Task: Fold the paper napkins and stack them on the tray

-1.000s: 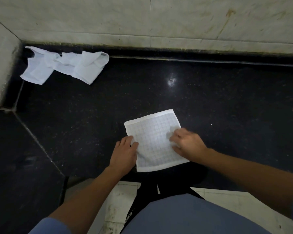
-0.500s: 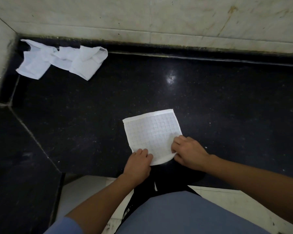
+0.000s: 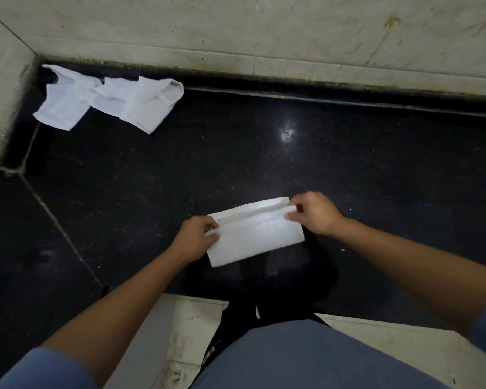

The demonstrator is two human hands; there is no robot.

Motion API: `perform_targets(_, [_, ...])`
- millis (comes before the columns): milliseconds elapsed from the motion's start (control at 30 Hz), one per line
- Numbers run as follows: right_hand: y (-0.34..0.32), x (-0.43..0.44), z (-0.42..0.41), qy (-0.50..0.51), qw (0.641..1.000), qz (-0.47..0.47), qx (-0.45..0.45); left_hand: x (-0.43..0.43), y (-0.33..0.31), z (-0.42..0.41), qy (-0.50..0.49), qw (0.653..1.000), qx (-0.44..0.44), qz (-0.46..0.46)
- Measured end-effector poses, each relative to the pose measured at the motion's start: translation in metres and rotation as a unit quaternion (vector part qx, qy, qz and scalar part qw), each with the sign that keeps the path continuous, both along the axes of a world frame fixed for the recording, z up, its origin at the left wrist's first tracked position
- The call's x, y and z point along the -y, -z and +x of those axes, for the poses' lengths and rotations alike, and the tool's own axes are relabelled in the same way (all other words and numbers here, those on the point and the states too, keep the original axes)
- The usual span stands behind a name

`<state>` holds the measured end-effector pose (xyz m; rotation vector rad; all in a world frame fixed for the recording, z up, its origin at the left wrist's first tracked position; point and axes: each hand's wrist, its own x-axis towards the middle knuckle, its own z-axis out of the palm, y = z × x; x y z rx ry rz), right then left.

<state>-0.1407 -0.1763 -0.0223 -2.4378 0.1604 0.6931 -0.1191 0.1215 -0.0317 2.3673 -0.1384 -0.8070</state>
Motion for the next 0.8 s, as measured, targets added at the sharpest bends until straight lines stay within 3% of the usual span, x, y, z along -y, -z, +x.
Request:
perform_targets(133, [0.017,-0.009,0.025,0.023,0.997,-0.069,-0.014,0.007,0.010,0.025,-0.047,0.995,0.061,0.060])
perform_targets(233, [0.026,-0.012,0.028,0.032,0.992,-0.119,-0.013,0.010,0.021,0.030,-0.069,0.990,0.050,0.110])
perform_targets(333, [0.022,-0.014,0.021,-0.016,0.978,-0.202,0.052,0.010,0.024,0.025,-0.070,0.985,0.049,0.152])
perform_targets(433, [0.019,-0.020,0.003,-0.102,0.962,-0.189,0.169,0.010,0.017,0.015,0.002,0.974,0.142,0.174])
perform_targets(533, [0.031,-0.030,-0.029,-0.210,0.954,-0.122,0.174,0.012,0.014,-0.009,0.124,0.963,0.201,0.128])
perform_targets(633, [0.043,-0.019,-0.056,-0.160,0.966,-0.107,0.170,0.003,0.022,-0.041,0.205,0.950,0.207,0.113])
perform_targets(800, [0.039,-0.001,-0.062,-0.067,0.978,-0.143,0.138,-0.020,0.036,-0.058,0.214,0.941,0.219,0.142])
